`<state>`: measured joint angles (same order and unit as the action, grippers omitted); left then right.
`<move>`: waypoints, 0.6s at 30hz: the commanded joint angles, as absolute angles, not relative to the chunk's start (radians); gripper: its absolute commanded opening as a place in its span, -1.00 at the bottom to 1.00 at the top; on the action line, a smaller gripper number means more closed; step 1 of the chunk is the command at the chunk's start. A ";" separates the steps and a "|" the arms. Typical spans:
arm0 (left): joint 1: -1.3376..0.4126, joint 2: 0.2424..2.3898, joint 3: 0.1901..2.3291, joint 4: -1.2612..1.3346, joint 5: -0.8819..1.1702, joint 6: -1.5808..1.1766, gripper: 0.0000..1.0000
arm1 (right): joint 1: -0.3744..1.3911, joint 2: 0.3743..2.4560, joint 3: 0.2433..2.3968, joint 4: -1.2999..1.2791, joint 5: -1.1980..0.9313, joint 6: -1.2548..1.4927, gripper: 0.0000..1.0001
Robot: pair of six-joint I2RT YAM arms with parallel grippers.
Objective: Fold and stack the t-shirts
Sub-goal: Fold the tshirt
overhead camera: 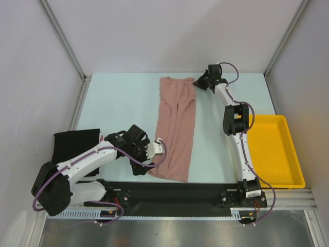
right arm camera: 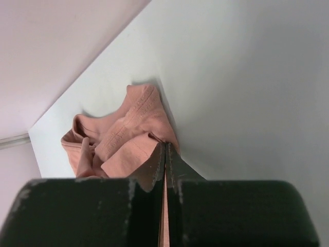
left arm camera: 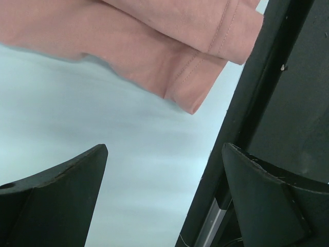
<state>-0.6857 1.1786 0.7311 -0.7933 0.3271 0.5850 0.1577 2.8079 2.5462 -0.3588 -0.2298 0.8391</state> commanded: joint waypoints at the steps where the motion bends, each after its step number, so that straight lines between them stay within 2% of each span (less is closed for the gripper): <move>1: -0.681 1.169 0.739 -0.755 0.348 0.563 1.00 | 0.170 2.829 2.605 -0.242 -0.184 0.878 -1.00; 2: -0.681 1.170 0.738 -0.749 0.347 0.564 0.99 | 0.172 2.829 2.608 -0.242 -0.183 0.868 -0.99; 3: -0.681 1.175 0.738 -0.736 0.345 0.568 1.00 | 0.172 2.827 2.611 -0.247 -0.184 0.864 -0.85; 4: -0.681 1.177 0.739 -0.733 0.345 0.568 0.99 | 0.170 2.816 2.609 -0.256 -0.192 0.850 -0.45; 6: -0.683 1.183 0.744 -0.732 0.351 0.580 1.00 | 0.158 2.792 2.606 -0.279 -0.190 0.825 -0.12; 7: -0.683 1.184 0.745 -0.730 0.351 0.584 0.99 | 0.153 2.777 2.594 -0.303 -0.177 0.789 0.19; 9: -0.690 1.186 0.747 -0.721 0.345 0.612 1.00 | 0.131 2.700 2.556 -0.330 -0.163 0.764 0.31; 10: -0.696 1.186 0.744 -0.718 0.330 0.626 1.00 | 0.123 2.663 2.533 -0.331 -0.150 0.759 0.46; 12: -0.721 1.184 0.742 -0.710 0.313 0.688 1.00 | 0.095 2.558 2.456 -0.347 -0.144 0.732 0.60; 16: -0.796 1.183 0.739 -0.707 0.258 0.807 0.95 | 0.100 2.357 2.343 -0.544 -0.074 0.628 0.62; 18: -0.848 1.183 0.742 -0.716 0.239 0.876 0.91 | 0.120 2.172 2.122 -0.577 -0.057 0.578 0.62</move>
<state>-0.7914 1.1866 0.7311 -0.7246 0.2714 0.7322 0.0933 2.4641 2.2539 -0.4534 -0.1150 0.6861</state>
